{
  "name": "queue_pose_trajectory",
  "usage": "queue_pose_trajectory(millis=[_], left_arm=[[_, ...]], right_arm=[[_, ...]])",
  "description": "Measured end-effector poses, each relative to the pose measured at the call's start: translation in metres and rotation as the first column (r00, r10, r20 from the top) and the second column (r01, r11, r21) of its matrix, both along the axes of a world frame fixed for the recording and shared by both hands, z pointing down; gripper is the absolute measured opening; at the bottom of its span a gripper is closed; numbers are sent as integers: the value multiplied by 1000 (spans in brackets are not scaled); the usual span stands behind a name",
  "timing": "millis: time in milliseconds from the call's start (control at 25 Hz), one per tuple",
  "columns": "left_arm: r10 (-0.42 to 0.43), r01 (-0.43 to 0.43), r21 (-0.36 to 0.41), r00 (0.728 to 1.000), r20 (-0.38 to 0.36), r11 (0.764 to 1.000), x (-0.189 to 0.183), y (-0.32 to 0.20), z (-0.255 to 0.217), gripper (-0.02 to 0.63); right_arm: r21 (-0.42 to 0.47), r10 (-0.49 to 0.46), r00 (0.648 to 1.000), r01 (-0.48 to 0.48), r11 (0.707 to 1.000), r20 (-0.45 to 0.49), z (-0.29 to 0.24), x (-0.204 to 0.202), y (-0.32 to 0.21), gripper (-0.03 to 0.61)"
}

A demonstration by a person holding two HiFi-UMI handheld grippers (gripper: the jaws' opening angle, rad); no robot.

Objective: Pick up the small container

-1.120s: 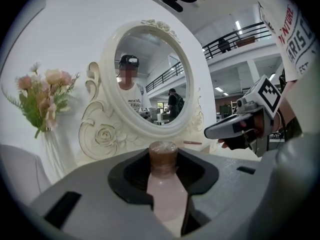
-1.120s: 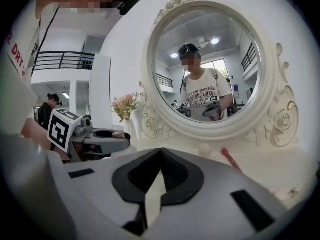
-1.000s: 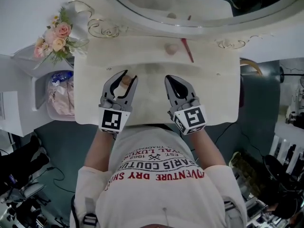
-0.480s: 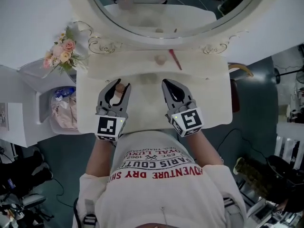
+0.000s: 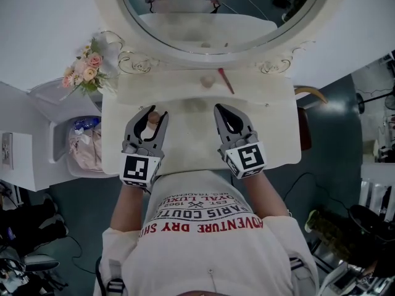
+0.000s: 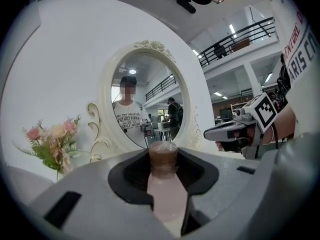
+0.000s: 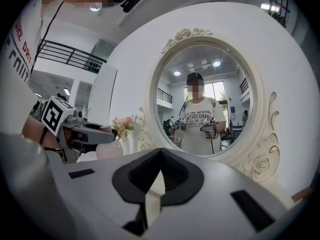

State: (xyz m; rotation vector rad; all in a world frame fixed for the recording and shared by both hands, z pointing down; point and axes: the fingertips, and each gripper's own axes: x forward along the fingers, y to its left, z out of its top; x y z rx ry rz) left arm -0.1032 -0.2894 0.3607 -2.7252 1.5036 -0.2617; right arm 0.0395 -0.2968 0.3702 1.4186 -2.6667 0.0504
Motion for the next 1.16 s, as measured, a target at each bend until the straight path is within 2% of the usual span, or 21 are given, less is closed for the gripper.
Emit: queue_pose_trajectory(millis=[480,640,1160], left_arm=[[0,0,-9,1000,-22,1000,0,5,-1,138],[-17,17,-15,1000,-8,1000,-2,5,4,138],[20,-21,-17,1000,-16,1000,5,10,6,138]], right_arm=[[6,-13,1000,13,1000,-10,5,3,9,-3],[6,-1,1000,1,1000,-13,6,6,10,-3],[-6,6,1000,-6,1000,-24,10,1,13,-3]])
